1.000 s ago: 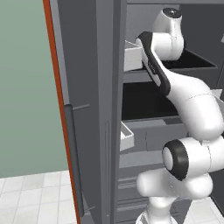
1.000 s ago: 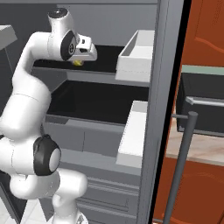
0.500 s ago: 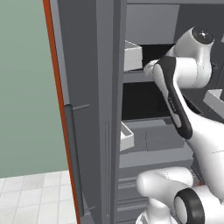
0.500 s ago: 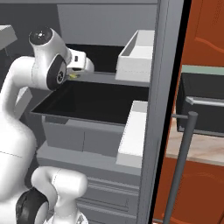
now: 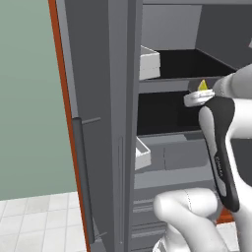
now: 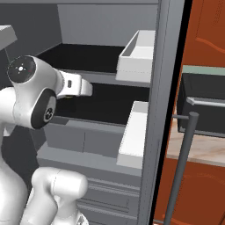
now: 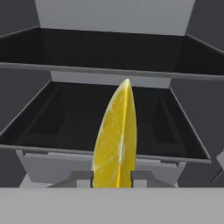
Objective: There is a bowl on the dining counter. Grab a lemon wedge from the fridge and place it in the bowl. Then get the liquor bottle and glass cup from the cabinet and place them next to the bowl.
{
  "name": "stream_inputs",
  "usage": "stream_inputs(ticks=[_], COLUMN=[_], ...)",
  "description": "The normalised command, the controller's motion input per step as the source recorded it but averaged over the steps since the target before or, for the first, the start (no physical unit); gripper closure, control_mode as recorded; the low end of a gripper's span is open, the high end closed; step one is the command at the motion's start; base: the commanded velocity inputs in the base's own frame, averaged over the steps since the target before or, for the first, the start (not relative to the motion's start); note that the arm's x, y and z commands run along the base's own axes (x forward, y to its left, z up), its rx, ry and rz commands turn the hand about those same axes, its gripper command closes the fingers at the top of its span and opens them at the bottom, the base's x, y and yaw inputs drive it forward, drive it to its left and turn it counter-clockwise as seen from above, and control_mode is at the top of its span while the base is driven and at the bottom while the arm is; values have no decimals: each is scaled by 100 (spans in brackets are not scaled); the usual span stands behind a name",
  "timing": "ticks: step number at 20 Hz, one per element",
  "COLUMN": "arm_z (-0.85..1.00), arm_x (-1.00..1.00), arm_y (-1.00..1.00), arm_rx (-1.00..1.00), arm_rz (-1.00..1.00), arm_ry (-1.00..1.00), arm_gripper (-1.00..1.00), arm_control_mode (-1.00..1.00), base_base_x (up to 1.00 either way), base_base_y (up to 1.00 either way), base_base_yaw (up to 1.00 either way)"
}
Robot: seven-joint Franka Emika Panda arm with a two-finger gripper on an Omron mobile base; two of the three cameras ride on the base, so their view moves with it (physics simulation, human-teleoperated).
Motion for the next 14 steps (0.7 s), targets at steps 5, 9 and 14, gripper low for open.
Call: stream_inputs(ticks=[5,9,14], arm_z=[-2,-16,-25], arm_x=[-100,-94,-25], arm_y=[-5,0,14], arm_rx=[0,0,0], arm_rz=[0,0,0], arm_ry=[1,6,9], arm_gripper=[100,100,100], arm_control_mode=[-100,-100,-100], base_base_x=[0,0,0], base_base_y=[0,0,0], base_base_yaw=[0,0,0])
